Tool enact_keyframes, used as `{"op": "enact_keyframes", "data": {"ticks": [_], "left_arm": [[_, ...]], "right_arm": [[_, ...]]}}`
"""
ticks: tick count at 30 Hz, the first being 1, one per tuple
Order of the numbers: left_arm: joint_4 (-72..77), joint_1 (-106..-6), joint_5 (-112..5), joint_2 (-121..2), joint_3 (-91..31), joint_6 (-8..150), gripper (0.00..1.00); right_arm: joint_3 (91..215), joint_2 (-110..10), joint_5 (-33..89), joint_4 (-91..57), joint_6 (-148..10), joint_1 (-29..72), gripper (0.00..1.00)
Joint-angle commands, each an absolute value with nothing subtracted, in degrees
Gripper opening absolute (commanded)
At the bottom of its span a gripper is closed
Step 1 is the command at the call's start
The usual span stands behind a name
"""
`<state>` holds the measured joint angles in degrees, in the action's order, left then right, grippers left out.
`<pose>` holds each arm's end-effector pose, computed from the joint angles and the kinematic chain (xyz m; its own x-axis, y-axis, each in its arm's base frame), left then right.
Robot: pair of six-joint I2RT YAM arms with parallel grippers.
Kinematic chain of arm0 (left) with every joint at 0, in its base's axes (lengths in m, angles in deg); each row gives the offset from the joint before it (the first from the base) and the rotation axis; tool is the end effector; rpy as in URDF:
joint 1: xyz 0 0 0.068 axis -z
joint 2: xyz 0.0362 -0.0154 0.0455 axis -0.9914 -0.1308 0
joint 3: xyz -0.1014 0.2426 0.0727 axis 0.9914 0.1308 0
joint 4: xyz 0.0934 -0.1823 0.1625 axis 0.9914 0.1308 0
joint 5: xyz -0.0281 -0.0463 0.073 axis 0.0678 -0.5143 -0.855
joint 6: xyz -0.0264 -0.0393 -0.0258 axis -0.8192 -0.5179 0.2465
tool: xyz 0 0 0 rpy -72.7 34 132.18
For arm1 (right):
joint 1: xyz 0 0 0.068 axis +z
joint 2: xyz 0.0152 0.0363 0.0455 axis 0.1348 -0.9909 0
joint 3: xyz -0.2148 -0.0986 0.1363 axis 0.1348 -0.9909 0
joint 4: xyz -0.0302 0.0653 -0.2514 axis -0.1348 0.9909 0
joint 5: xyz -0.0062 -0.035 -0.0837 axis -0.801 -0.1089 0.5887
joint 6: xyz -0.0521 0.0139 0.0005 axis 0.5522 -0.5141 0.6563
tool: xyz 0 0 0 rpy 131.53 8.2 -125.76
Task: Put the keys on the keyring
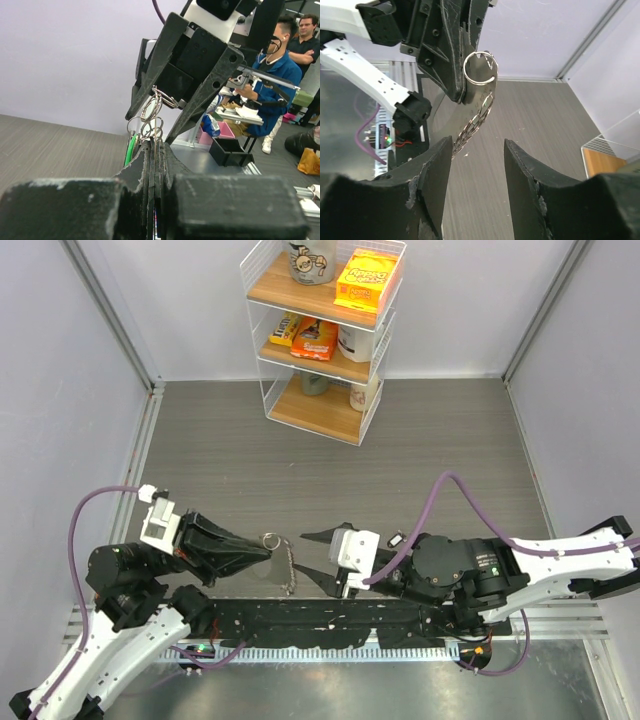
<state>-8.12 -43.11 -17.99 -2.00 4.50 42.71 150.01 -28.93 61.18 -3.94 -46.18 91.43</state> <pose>0.0329 -0.0589 0.3888 -0.2642 -0.3868 -0.8835 0.9639 -0.0754 -0.2553 -0.0202 0.2200 0.4519 0.2672 -0.0944 -0.9590 -0.9220 0.2644 -0.2829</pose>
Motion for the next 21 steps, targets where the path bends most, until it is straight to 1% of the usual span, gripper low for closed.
{"op": "enact_keyframes", "data": {"ticks": [1, 11, 21], "left_arm": [[-13.5, -42.9, -21.5, -2.1, 4.4, 40.4, 0.0], [-14.7, -43.0, -20.5, -2.8, 4.7, 40.1, 0.0], [-15.0, -42.9, -20.1, -2.8, 4.8, 40.4, 0.0]], "right_arm": [[148.8, -27.5, 66.4, -11.3, -42.1, 91.8, 0.52], [147.4, -25.7, 65.6, -19.3, -40.1, 91.8, 0.52], [149.6, -28.0, 62.6, -19.4, -41.4, 91.8, 0.52]]}}
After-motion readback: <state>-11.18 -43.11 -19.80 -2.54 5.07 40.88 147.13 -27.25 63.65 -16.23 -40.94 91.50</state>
